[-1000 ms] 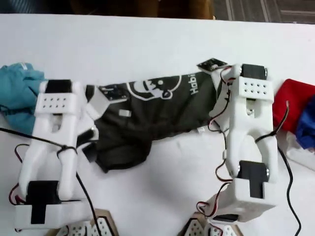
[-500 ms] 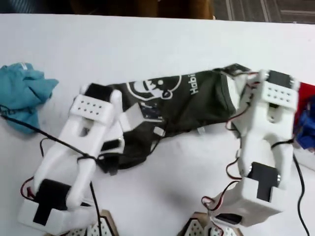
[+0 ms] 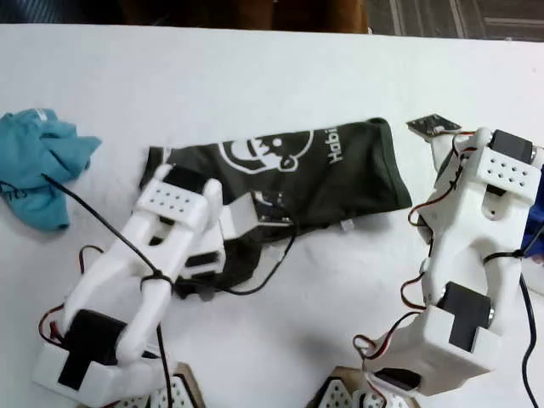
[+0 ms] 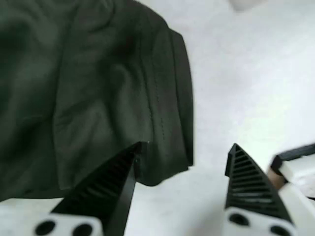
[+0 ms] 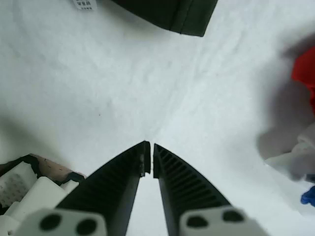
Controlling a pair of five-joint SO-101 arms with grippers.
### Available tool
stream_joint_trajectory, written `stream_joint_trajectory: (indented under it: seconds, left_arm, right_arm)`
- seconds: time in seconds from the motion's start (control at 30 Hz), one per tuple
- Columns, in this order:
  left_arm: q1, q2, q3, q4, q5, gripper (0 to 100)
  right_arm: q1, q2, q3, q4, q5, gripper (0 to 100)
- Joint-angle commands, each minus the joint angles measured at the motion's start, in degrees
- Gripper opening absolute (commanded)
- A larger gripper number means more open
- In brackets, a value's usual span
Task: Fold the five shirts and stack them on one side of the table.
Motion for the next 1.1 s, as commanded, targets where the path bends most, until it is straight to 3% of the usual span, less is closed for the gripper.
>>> stream_joint_trajectory:
  seconds: [0.0, 0.33, 0.73, 0.87, 1.07]
  left_arm:
    - [-2.5, 0.6, -0.6, -1.2, -3.2, 27]
    - [-5.2, 16.7, -9.9, 3.0, -5.4, 25]
    - [-5.2, 27.1, -10.8, -1.8, -4.9, 23]
    - [-5.5, 28.7, -13.8, -1.1, -1.7, 23]
    - [-4.2, 28.7, -13.7, -2.2, 0.8, 6]
  right_arm:
    - [0.3, -2.8, -0.6, -0.5, 0.4, 1.9]
    - [0.3, -2.8, -0.6, -0.2, 0.3, 1.9]
    - [0.2, -2.8, -0.6, -0.6, 0.3, 1.9]
    - [0.2, -2.8, -0.6, -0.6, 0.3, 1.9]
    - [0.2, -2.8, -0.7, -0.6, 0.3, 1.9]
